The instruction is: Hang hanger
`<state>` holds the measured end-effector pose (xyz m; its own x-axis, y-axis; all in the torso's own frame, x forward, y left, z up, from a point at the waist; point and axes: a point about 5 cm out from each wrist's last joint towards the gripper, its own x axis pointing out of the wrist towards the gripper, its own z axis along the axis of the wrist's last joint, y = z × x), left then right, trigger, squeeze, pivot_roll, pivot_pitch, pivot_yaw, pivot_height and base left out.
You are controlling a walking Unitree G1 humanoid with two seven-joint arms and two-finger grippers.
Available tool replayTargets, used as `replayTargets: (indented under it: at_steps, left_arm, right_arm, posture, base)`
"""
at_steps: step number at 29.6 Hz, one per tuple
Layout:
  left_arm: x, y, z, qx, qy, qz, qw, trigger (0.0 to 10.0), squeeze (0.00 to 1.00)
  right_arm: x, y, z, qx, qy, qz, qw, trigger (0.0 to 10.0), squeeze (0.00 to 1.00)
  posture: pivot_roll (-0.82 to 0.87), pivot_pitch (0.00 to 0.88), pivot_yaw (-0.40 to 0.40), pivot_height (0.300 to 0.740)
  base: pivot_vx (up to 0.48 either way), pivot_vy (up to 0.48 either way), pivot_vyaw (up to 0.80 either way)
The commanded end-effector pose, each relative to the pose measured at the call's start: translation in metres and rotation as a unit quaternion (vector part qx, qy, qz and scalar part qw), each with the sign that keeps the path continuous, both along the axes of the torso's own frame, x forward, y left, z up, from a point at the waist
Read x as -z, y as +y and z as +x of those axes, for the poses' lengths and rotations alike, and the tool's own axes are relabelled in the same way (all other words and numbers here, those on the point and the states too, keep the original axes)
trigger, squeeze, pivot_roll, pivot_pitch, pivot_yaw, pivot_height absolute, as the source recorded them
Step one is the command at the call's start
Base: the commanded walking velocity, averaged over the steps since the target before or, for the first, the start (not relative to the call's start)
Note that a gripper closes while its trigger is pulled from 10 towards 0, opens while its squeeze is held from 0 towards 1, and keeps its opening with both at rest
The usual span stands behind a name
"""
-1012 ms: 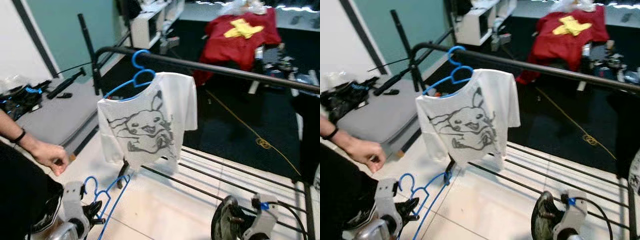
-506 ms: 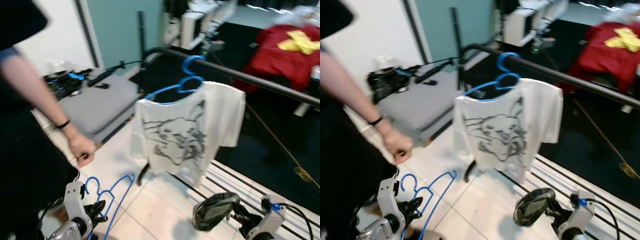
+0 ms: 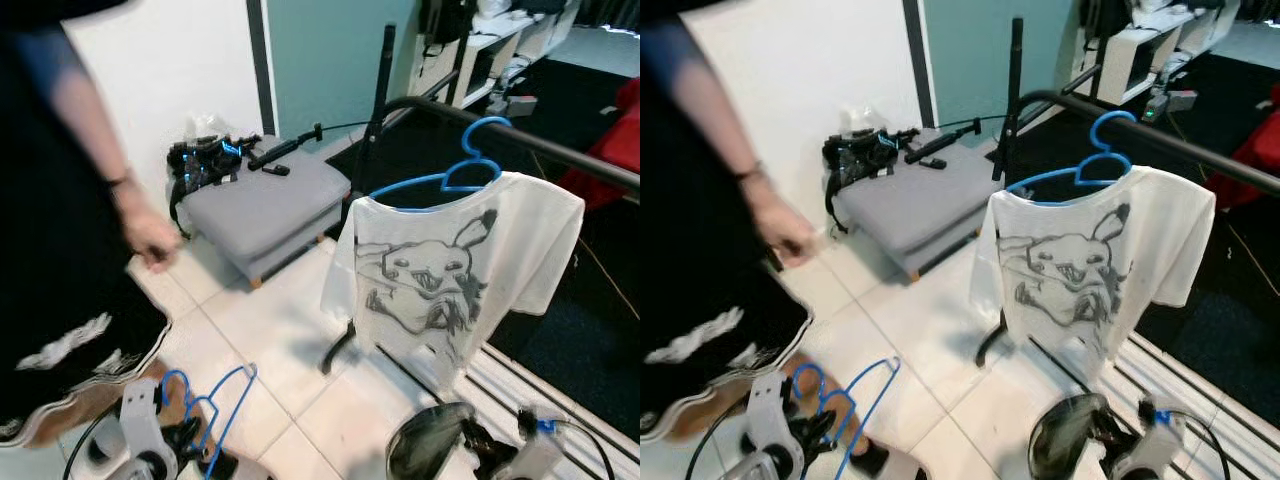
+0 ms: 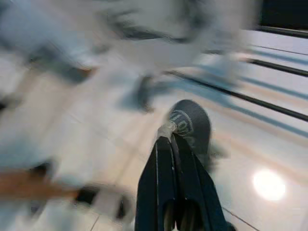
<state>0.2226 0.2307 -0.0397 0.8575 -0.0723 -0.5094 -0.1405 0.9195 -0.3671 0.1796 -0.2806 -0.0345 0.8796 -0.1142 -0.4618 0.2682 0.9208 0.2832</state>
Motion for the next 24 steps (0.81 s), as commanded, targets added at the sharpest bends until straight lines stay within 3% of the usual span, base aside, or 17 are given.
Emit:
replayTargets:
  at_steps: [1,2,3,5,7,10,24]
  left_arm:
    - [0.004,0.014,-0.007,-0.054,0.020,0.007,0.998,10.0,0.00]
    - [0.003,0.015,-0.004,-0.050,0.026,0.020,0.998,10.0,0.00]
    - [0.001,0.014,-0.001,-0.041,0.029,0.030,0.998,10.0,0.00]
    - [-0.002,0.013,0.005,-0.008,0.028,0.058,0.998,10.0,0.00]
    - [-0.004,0.014,0.007,-0.006,0.027,0.060,0.998,10.0,0.00]
    - [-0.010,0.014,0.016,-0.055,-0.004,0.012,0.998,10.0,0.00]
    - [-0.016,0.017,0.020,-0.060,-0.026,0.026,0.998,10.0,0.00]
  right_arm:
    - [0.009,-0.004,-0.012,0.038,0.024,-0.004,0.999,10.0,0.00]
    - [0.009,-0.005,-0.010,0.051,0.009,0.020,0.998,10.0,0.00]
    - [0.007,-0.005,-0.007,0.064,-0.014,0.056,0.996,10.0,0.00]
    - [0.003,-0.006,-0.003,0.078,-0.043,0.081,0.993,10.0,0.00]
    - [0.003,-0.006,-0.001,0.072,-0.040,0.070,0.994,10.0,0.00]
    - [0.001,-0.006,0.000,0.075,-0.049,0.055,0.995,10.0,0.00]
    - [0.002,-0.006,0.000,0.070,-0.060,0.058,0.994,10.0,0.00]
  posture:
    - [0.01,0.000,0.143,0.740]
    - [-0.02,0.000,0.191,0.740]
    - [0.00,0.000,0.181,0.740]
    - [0.01,0.000,0.176,0.740]
    - [-0.02,0.000,0.187,0.740]
    - [-0.02,0.000,0.150,0.740]
    - [0.02,0.000,0.125,0.740]
  base:
    - [0.000,0.000,0.00]
    - [0.000,0.000,0.00]
    - [0.000,0.000,0.00]
    - [0.000,0.000,0.00]
    - [0.000,0.000,0.00]
    - [0.000,0.000,0.00]
    - [0.000,0.000,0.00]
